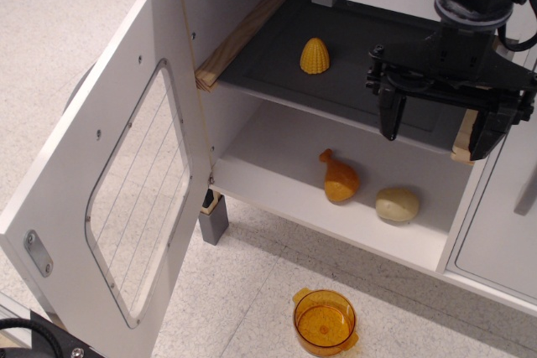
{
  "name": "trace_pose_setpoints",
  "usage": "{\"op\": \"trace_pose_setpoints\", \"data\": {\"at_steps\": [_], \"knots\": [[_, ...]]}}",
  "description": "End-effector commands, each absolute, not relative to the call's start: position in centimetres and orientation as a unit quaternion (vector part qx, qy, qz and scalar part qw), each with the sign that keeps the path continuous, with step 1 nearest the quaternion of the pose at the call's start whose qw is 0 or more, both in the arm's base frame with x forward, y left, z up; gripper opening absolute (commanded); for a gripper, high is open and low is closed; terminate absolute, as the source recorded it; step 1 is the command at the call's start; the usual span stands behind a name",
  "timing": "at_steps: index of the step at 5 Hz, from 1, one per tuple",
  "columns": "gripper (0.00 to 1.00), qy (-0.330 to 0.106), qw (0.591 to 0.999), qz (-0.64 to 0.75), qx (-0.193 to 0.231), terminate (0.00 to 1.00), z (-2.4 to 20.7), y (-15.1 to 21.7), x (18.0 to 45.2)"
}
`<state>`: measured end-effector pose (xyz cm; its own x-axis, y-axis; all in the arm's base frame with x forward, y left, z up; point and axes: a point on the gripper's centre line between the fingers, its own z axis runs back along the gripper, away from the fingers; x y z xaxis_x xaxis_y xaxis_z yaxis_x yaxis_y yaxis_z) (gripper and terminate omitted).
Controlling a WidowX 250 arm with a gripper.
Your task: Close oven
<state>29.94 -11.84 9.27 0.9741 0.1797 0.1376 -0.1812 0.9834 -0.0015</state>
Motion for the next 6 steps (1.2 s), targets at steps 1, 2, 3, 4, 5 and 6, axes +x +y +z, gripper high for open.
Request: {"op": "trace_pose_setpoints", "data": {"at_steps": [1, 2, 3, 4, 5, 6], "knots": [[1.0, -0.069, 0.993, 0.091, 0.006, 0.0, 9.3, -11.8, 29.9], [1.0, -0.074, 0.992, 0.104, -0.004, 0.0, 10.7, -8.9, 27.9], [1.0, -0.081, 0.991, 0.107, 0.007, 0.0, 12.1, -5.3, 25.7], [1.0, -0.077, 0.991, 0.111, 0.009, 0.0, 12.7, -1.5, 23.5], [1.0, -0.086, 0.991, 0.101, 0.018, 0.0, 13.8, 2.9, 20.6], [1.0, -0.095, 0.99, 0.1, 0.025, 0.0, 15.0, 6.3, 18.9]]}}
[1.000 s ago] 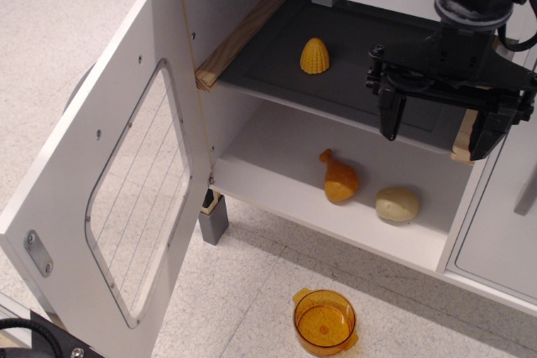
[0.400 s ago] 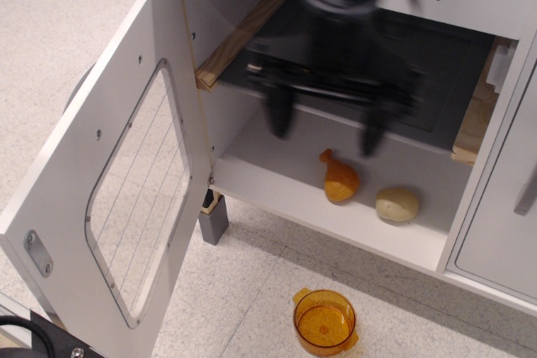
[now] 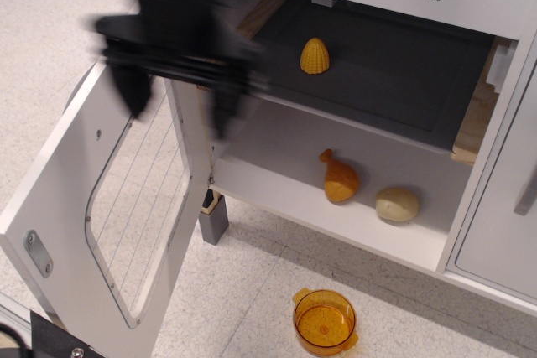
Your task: Close oven
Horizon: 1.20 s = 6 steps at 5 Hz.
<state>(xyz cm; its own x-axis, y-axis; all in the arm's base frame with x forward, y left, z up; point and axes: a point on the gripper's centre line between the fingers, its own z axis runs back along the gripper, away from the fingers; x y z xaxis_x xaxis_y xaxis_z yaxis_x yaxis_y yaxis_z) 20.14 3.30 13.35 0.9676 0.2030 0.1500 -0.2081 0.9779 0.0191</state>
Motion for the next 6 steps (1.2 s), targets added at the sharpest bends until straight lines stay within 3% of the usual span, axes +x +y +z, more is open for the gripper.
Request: {"op": "trace_pose_setpoints", "data": {"at_steps": [1, 2, 3, 4, 6], "knots": [[1.0, -0.093, 0.987, 0.125, 0.035, 0.0, 15.0, 9.7, 18.7], [1.0, -0.09, 0.985, 0.138, 0.048, 0.0, 14.7, 11.6, 18.6], [1.0, -0.085, 0.983, 0.155, 0.044, 0.0, 12.6, 11.9, 18.7], [1.0, -0.08, 0.984, 0.158, 0.025, 0.0, 11.8, 11.1, 19.1], [1.0, -0.075, 0.98, 0.18, 0.03, 0.0, 9.8, 8.9, 20.4]]}}
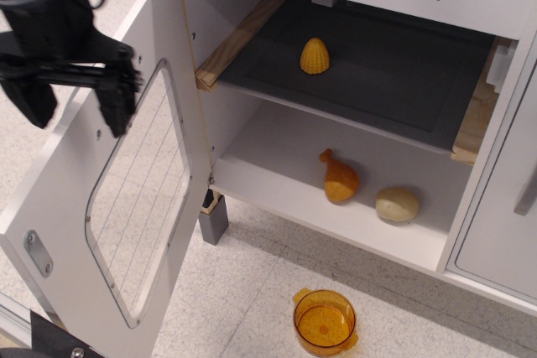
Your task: Close oven
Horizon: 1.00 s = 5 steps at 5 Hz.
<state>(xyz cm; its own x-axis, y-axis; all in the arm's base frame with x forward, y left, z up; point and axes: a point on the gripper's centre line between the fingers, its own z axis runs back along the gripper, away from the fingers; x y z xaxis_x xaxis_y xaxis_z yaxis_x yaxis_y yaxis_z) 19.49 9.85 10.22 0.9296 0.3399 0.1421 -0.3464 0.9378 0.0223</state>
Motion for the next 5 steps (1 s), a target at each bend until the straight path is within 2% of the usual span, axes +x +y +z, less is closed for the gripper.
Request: {"op": "trace_pose_setpoints", "data": {"at_steps": [1, 3, 4, 5], "knots": [[1.0, -0.092, 0.978, 0.185, 0.02, 0.0, 9.2, 7.1, 21.7], [1.0, -0.092, 0.973, 0.212, 0.005, 0.0, 8.6, 2.6, 24.8], [1.0, -0.114, 0.966, 0.232, -0.007, 0.0, 9.3, 0.2, 27.3], [1.0, -0.117, 0.96, 0.254, -0.008, 0.0, 10.3, -1.9, 29.4]]}}
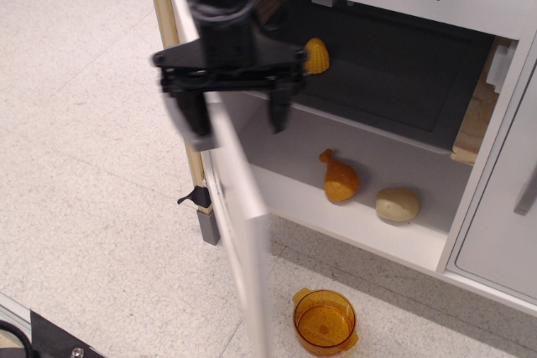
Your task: Close oven
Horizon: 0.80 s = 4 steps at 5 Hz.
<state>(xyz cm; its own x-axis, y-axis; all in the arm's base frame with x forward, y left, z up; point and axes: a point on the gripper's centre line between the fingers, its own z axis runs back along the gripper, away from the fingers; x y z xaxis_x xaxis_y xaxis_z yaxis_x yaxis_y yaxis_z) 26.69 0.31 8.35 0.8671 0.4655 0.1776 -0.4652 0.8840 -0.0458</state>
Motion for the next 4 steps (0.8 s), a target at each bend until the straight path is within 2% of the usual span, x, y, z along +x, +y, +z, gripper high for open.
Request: {"op": "trace_pose_setpoints", "data": {"at_steps": [1, 2, 3, 4], "knots": [[1.0, -0.125, 0.958, 0.256, -0.019, 0.0, 10.8, -3.9, 31.7], [1.0, -0.128, 0.956, 0.26, -0.036, 0.0, 11.9, -5.5, 33.3], [1.0, -0.151, 0.956, 0.246, -0.053, 0.0, 13.7, -6.0, 32.7], [1.0, -0.156, 0.964, 0.207, -0.054, 0.0, 15.3, -5.9, 30.5]]}}
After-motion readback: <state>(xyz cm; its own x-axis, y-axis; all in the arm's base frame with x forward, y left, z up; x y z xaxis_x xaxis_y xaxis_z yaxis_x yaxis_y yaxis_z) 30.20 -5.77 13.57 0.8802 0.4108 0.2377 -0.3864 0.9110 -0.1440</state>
